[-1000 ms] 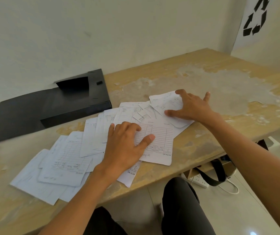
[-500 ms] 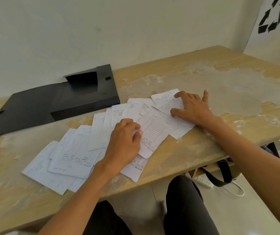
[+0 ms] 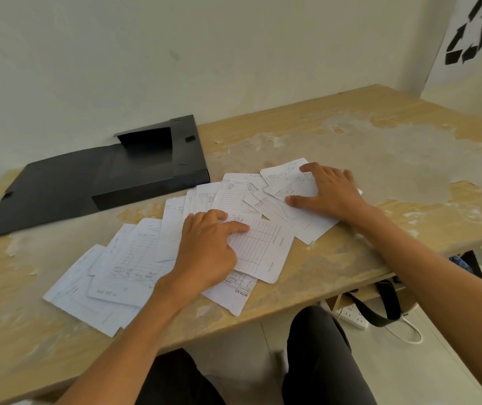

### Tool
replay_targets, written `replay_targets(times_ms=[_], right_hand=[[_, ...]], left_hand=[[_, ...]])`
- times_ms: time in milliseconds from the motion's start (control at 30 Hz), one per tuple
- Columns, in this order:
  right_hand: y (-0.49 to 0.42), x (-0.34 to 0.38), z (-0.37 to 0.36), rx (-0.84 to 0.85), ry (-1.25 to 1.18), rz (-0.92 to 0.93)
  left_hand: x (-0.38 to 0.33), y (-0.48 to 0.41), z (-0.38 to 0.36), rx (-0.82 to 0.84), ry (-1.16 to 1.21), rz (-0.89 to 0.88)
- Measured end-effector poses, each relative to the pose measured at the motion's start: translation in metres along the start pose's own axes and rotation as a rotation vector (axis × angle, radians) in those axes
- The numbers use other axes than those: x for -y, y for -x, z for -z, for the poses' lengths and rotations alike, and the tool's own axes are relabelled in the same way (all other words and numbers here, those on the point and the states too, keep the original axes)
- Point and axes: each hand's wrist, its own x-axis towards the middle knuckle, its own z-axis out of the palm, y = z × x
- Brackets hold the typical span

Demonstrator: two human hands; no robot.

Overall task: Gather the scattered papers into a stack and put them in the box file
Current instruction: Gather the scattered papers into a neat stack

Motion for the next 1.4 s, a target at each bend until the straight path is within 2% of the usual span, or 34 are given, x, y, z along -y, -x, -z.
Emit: replay_targets(times_ms=[67,133,467,700,800,867,967,1033,1100,1400], right_hand=[[0.001,0.000,-0.001,0.001,-0.007,0.026],[0.001,0.002,-0.001,0.009,0.004,0.040],[0.005,0.016,-0.006,0.076,-0.013,0.117],[0.006,0.018,-0.007,0.086,-0.035,0.112],[0.004,0.019,-0.009,0.081,-0.036,0.102],[0.004,0.020,-0.008,0.076,-0.040,0.091],[0.005,0.020,-0.009,0.068,-0.048,0.096],[0.005,0.019,-0.010,0.063,-0.062,0.103],[0.005,0.018,-0.010,0.063,-0.065,0.108],[0.005,0.017,-0.013,0.063,0.026,0.121]], left_hand=[[-0.005,0.004,-0.009,-0.111,0.045,-0.003],[-0.006,0.006,-0.017,-0.149,0.104,-0.014],[-0.005,-0.003,-0.020,-0.039,0.119,0.008],[0.001,0.007,-0.020,-0.143,0.068,0.050],[0.007,0.017,-0.019,-0.068,0.029,0.039],[0.008,0.023,-0.018,-0.045,0.082,0.050],[0.007,0.031,-0.010,-0.158,0.175,0.085],[0.006,0.042,-0.005,-0.203,0.083,0.113],[0.008,0.056,-0.005,-0.177,0.003,0.126],[0.032,0.056,0.006,-0.110,0.303,0.164]])
